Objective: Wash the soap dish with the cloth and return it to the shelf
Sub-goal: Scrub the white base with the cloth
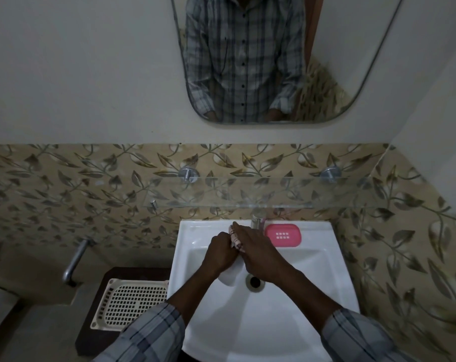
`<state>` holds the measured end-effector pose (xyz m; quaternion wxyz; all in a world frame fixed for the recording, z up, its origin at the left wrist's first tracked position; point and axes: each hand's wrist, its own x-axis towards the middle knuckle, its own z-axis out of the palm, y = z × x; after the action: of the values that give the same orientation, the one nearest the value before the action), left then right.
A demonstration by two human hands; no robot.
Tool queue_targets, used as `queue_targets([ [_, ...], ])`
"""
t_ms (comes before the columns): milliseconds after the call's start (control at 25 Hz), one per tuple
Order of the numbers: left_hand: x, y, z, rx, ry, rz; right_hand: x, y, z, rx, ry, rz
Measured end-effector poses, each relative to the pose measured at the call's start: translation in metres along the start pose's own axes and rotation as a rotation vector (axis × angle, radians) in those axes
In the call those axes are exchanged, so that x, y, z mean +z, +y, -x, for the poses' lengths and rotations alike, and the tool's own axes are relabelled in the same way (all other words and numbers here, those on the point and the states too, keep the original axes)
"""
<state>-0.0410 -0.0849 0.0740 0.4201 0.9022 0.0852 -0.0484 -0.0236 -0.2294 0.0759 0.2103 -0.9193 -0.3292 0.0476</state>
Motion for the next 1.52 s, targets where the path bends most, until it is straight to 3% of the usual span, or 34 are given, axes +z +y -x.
queue_targets([
  [80, 0.001, -0.002, 0.004, 0.033, 0.023, 0.009, 0.005, 0.002, 0.002, -0.052, 0.063, 0.110],
  [120, 0.002, -0.004, 0.005, 0.029, 0.050, 0.020, 0.008, 0.003, 0.002, -0.015, 0.074, 0.041],
  [200, 0.001, -0.009, 0.008, -0.015, 0.119, 0.058, 0.010, 0.002, 0.004, 0.203, 0.113, -0.332],
  [280, 0.003, -0.012, 0.014, -0.049, 0.159, 0.091, 0.009, -0.006, 0.005, 0.329, 0.073, -0.433],
  [400, 0.002, 0.000, 0.021, -0.019, 0.123, 0.064, 0.013, -0.023, -0.004, 0.043, 0.164, 0.058],
  [480, -0.007, 0.006, 0.017, 0.020, 0.144, 0.058, 0.013, -0.022, -0.011, -0.024, 0.281, 0.177],
  [560, -0.013, 0.007, 0.012, -0.023, 0.235, 0.086, 0.006, -0.021, -0.015, 0.226, 0.370, -0.148],
  [640, -0.011, 0.001, 0.012, -0.075, 0.314, 0.110, 0.011, -0.021, -0.012, 0.452, 0.290, -0.365],
  [720, -0.004, -0.002, 0.020, -0.096, 0.283, 0.129, 0.008, -0.028, -0.011, 0.413, 0.262, -0.310],
  [840, -0.009, 0.006, 0.021, -0.040, 0.261, 0.144, 0.004, -0.031, -0.021, 0.211, 0.329, -0.169],
  [1000, -0.016, 0.026, 0.020, -0.166, 0.530, 0.419, 0.007, -0.043, -0.020, 0.616, 0.372, -0.526],
  [1080, -0.004, 0.025, 0.023, -0.233, 0.583, 0.595, 0.021, -0.049, -0.008, 0.670, 0.293, -0.541],
  [1160, -0.003, 0.023, 0.025, -0.241, 0.513, 0.648, 0.023, -0.043, -0.003, 0.658, 0.283, -0.542],
  [1200, -0.009, 0.020, 0.024, -0.223, 0.456, 0.566, 0.020, -0.035, -0.003, 0.643, 0.280, -0.513],
  [1280, -0.023, 0.015, 0.014, -0.163, 0.303, 0.299, 0.012, -0.019, -0.004, 0.585, 0.256, -0.273],
  [1360, -0.030, 0.012, 0.009, -0.148, 0.144, 0.244, 0.008, -0.013, -0.005, 0.479, 0.244, -0.102],
  [1520, -0.025, 0.000, 0.005, -0.081, 0.177, 0.111, 0.009, -0.028, -0.013, 0.233, 0.241, -0.064],
])
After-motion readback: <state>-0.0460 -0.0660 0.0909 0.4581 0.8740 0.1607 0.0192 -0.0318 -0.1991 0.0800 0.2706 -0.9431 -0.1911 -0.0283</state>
